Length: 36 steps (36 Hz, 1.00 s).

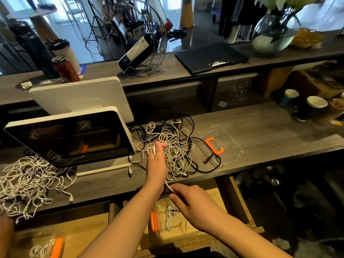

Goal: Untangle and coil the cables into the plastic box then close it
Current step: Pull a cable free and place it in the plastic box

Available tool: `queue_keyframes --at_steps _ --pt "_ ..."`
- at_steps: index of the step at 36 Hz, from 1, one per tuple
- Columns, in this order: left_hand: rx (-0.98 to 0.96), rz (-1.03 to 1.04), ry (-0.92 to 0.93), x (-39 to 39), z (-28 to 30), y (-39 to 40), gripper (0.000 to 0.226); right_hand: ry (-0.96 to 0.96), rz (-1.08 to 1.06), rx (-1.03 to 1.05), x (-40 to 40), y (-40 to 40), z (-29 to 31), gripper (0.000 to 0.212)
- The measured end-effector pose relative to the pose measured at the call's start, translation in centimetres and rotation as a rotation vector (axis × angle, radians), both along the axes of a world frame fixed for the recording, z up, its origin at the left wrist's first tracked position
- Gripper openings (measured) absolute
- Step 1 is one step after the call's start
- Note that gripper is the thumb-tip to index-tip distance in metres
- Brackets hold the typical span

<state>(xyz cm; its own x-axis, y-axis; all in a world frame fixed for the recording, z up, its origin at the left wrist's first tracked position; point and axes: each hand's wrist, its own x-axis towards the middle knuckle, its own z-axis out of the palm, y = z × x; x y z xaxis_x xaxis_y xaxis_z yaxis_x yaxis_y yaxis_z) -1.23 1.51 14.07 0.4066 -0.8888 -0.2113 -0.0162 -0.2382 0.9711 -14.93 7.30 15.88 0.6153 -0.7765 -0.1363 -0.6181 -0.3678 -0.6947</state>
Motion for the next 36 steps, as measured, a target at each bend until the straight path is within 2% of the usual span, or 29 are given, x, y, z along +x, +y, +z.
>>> queue_keyframes --at_steps 4,6,11,16,18,21,24,26,27,29,32,36 --pt "-0.004 -0.019 -0.185 -0.5 0.3 0.4 0.043 0.006 0.026 -0.074 -0.2 -0.4 1.0 0.020" --pt "0.044 -0.112 -0.203 -0.7 0.2 0.5 0.044 0.008 0.042 -0.095 -0.4 -0.6 1.3 0.018" --pt "0.159 -0.480 0.082 -0.3 0.1 0.9 0.060 -0.061 0.041 -0.120 -0.9 -1.0 1.5 0.017" --pt "0.303 -0.748 0.105 -0.1 0.7 1.5 0.075 -0.112 0.031 -0.169 -1.3 -1.4 1.5 0.020" --pt "0.397 -0.771 0.197 0.1 0.7 1.9 0.074 -0.140 0.001 -0.175 -1.4 -1.4 1.4 0.024" --pt "0.450 -0.765 0.248 0.2 0.6 2.6 0.059 -0.207 -0.115 -0.190 -2.0 -1.9 1.3 0.023" --pt "0.466 -0.806 0.205 0.3 0.4 3.1 0.016 -0.207 -0.155 -0.164 -2.4 -2.6 1.5 0.022" --pt "0.524 -0.807 0.257 0.5 0.3 3.4 0.011 -0.186 -0.144 -0.101 -2.6 -3.0 1.7 0.024" --pt "0.551 -0.794 0.324 0.5 0.5 3.4 0.011 -0.171 -0.144 -0.076 -2.7 -3.2 1.8 0.024" --pt "0.590 -0.780 0.470 0.6 0.7 3.5 0.032 -0.148 -0.150 -0.050 -3.0 -3.7 1.8 0.025" --pt "0.567 -0.890 0.602 0.8 0.3 3.5 0.060 -0.178 -0.169 -0.004 -3.4 -4.3 1.5 0.029" --pt "0.557 -1.032 0.645 1.1 0.9 3.3 0.070 -0.240 -0.187 0.073 -3.8 -4.8 1.2 0.029"
